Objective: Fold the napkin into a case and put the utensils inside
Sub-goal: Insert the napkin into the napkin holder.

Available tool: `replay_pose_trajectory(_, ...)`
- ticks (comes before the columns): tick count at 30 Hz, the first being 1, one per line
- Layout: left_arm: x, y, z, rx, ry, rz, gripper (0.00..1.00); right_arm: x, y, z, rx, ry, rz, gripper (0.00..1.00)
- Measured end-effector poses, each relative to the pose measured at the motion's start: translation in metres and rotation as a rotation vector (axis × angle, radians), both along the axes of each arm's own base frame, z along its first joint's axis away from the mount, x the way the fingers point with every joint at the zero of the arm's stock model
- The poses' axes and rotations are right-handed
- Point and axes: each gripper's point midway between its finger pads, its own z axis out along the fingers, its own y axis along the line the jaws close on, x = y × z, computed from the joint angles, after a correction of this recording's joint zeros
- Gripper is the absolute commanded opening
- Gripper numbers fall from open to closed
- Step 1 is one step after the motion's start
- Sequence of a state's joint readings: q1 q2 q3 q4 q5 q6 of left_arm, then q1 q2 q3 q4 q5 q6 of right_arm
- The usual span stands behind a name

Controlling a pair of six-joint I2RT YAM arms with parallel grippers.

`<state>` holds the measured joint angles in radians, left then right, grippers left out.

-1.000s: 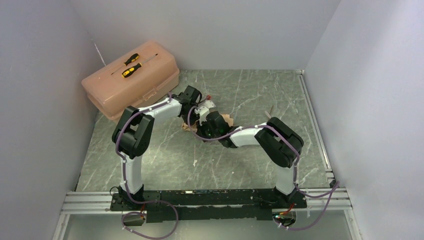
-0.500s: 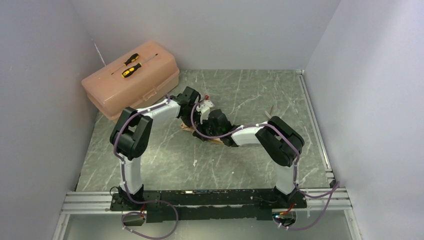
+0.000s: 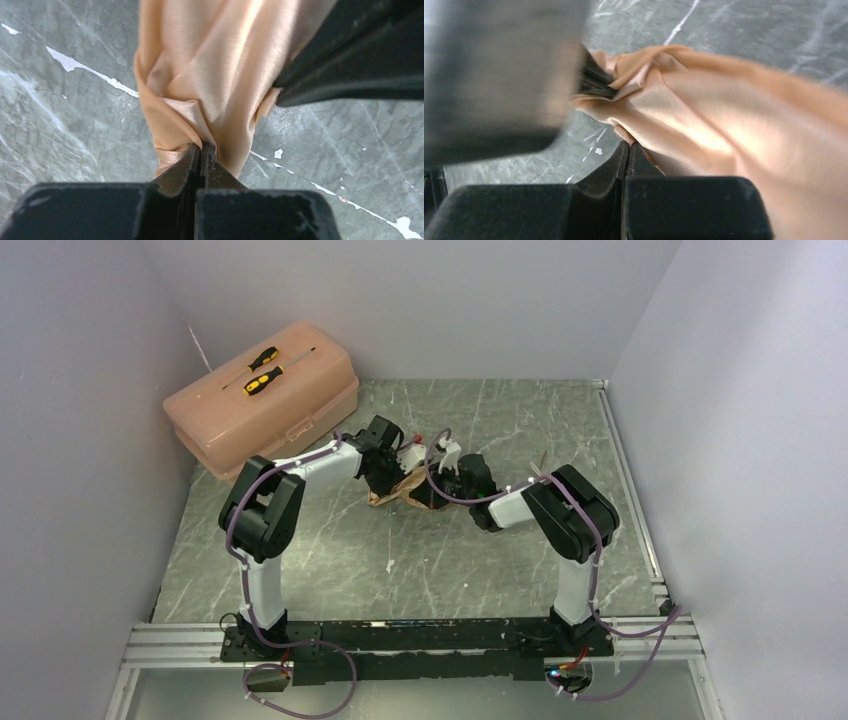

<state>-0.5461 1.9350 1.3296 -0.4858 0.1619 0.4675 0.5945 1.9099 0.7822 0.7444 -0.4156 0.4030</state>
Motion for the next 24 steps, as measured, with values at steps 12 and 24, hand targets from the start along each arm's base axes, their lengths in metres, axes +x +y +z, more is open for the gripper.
replay_pose_trajectory(12, -0.005, -0.002, 0.0, -0.007, 0.016, -0.021, 0.03, -0.01, -0.006, 0.002, 0.112, 0.074, 0.005, 0.0)
replay_pose_trajectory(24, 0.017, -0.001, 0.038, -0.062, 0.016, 0.031, 0.03, -0.039, -0.007, 0.0, 0.12, 0.119, 0.115, 0.0)
